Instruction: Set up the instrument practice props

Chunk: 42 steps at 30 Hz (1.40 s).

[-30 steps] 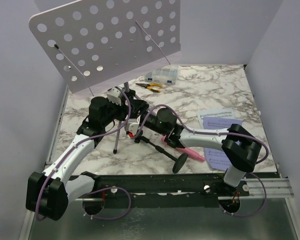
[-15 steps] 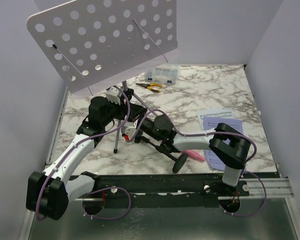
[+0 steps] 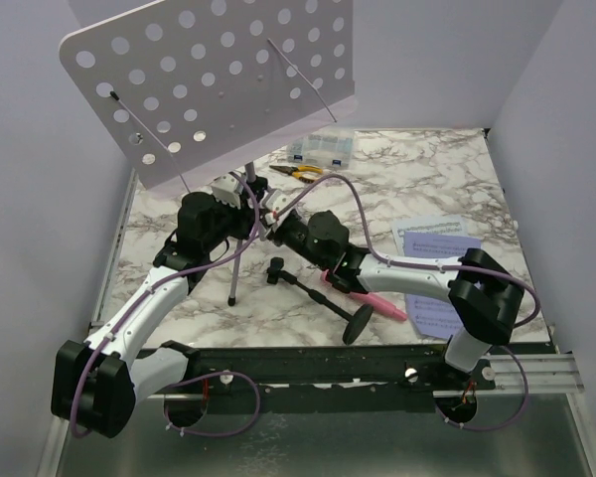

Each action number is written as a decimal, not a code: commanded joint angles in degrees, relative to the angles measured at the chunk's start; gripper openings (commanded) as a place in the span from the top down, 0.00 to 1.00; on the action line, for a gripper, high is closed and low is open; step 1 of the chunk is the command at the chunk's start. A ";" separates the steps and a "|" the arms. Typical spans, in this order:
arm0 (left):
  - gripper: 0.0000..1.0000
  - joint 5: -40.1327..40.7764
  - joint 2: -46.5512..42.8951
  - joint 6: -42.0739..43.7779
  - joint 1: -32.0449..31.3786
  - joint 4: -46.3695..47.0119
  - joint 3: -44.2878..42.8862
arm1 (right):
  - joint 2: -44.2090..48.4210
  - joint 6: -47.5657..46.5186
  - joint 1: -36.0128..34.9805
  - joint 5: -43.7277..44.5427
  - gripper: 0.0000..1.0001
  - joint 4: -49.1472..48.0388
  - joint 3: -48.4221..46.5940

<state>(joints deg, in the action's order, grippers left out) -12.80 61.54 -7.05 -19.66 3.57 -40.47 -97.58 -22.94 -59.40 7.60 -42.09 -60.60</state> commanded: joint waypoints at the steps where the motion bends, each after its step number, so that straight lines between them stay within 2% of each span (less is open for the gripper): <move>1: 1.00 -3.45 0.42 -5.68 -0.48 -11.33 2.49 | 4.15 31.31 2.94 0.53 1.00 6.84 0.05; 4: 1.00 -3.47 0.67 -5.74 -0.47 -11.35 2.63 | 5.63 41.71 3.40 -1.53 1.00 6.54 1.41; 7: 1.00 -4.11 0.85 -5.97 -0.55 -11.15 2.50 | 7.65 40.20 3.40 -3.09 0.98 7.71 1.57; 8: 1.00 -4.25 1.03 -5.96 -0.55 -11.22 2.41 | 8.62 38.91 3.41 -2.08 0.91 8.35 1.87; 10: 1.00 -3.97 0.91 -5.88 -0.56 -11.31 2.50 | 10.63 34.42 3.41 -0.81 0.64 8.05 2.79; 11: 1.00 -3.91 0.72 -5.88 -0.61 -11.35 2.50 | 11.19 29.66 3.41 -2.59 0.51 7.65 3.03; 12: 1.00 -3.90 0.44 -5.92 -0.64 -11.27 2.46 | 11.67 24.66 3.37 -6.48 0.45 7.57 3.16; 14: 1.00 -4.03 0.34 -6.03 -0.64 -11.10 2.49 | 13.17 9.43 3.33 -15.38 0.39 4.71 5.86; 17: 1.00 -3.82 0.39 -5.98 -0.64 -11.13 2.50 | 15.25 -11.24 3.52 -22.50 0.27 -4.12 12.54; 21: 1.00 -4.00 0.60 -5.96 -0.64 -11.13 2.41 | 13.85 -28.08 5.54 -29.70 0.27 5.40 7.62; 24: 1.00 -4.12 0.21 -6.03 -0.64 -11.04 2.40 | 12.70 -40.26 6.13 -33.78 0.28 7.99 7.10; 28: 1.00 -3.84 -0.26 -5.97 -0.64 -11.04 2.53 | 9.81 -47.90 6.21 -31.20 0.30 14.61 3.05; 32: 1.00 -4.34 -0.28 -6.18 -0.64 -11.05 2.50 | 6.73 -54.32 6.22 -30.57 0.34 17.31 0.37; 42: 1.00 -4.70 -0.57 -6.35 -0.65 -10.78 2.58 | 0.47 -65.30 6.22 -21.94 0.36 9.30 -1.14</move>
<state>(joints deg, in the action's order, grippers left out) -13.96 60.58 -7.60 -19.68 2.28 -40.47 -94.76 -81.56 -53.32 -18.96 -30.55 -59.94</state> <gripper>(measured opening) 0.190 0.656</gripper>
